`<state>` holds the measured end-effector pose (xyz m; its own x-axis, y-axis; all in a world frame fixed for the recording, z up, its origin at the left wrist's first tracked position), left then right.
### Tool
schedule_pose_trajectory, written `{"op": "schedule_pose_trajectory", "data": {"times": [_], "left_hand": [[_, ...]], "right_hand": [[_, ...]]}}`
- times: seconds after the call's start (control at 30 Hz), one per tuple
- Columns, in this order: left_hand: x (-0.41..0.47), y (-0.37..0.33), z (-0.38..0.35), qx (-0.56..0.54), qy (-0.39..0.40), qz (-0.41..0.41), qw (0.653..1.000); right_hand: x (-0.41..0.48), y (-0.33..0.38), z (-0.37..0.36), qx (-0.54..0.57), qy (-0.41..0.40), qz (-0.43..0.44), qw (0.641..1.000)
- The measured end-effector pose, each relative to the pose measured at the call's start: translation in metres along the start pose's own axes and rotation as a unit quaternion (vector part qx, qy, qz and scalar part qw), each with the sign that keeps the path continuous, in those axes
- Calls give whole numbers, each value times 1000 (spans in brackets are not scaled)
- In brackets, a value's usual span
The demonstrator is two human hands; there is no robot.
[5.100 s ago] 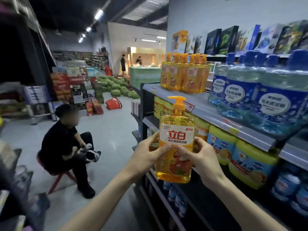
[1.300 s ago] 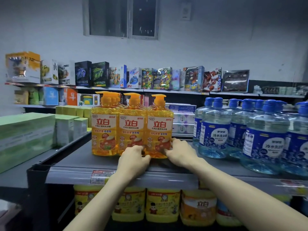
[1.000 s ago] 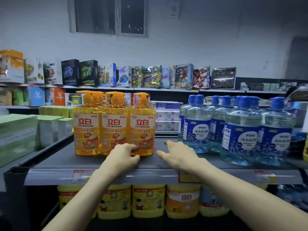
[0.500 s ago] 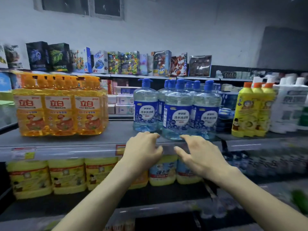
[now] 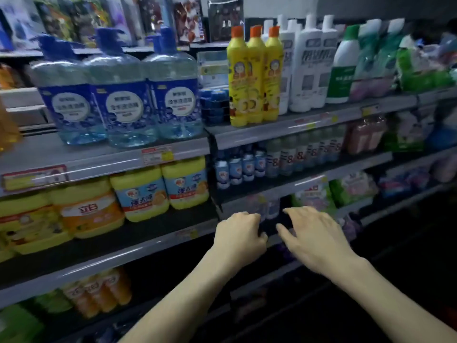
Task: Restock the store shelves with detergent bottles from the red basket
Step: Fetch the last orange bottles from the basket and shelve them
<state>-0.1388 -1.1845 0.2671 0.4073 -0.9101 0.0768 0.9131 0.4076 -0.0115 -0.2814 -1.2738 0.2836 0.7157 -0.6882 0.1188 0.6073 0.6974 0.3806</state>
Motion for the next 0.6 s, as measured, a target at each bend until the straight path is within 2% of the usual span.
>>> {"op": "schedule_pose_trajectory", "data": {"times": [0.33, 0.6], "left_hand": [[62, -130, -102, -6, 84, -123, 989], [116, -234, -171, -18, 174, -265, 948]], "right_hand": [[-39, -151, -54, -11, 39, -154, 987], [-73, -261, -81, -12, 46, -318, 947]]}}
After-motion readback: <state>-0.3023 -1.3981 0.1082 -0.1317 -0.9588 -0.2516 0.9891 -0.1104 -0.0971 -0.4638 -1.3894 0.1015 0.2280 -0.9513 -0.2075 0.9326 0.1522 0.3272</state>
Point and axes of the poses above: each hand's wrist, its own x-axis towards the middle knuckle, its own z-axis out of the back of the hand, y = z × x, the point moved 2 cm from there along x, towards the middle knuckle, and after that the axes turned 14 degrees about x, right-handed, at the moved point
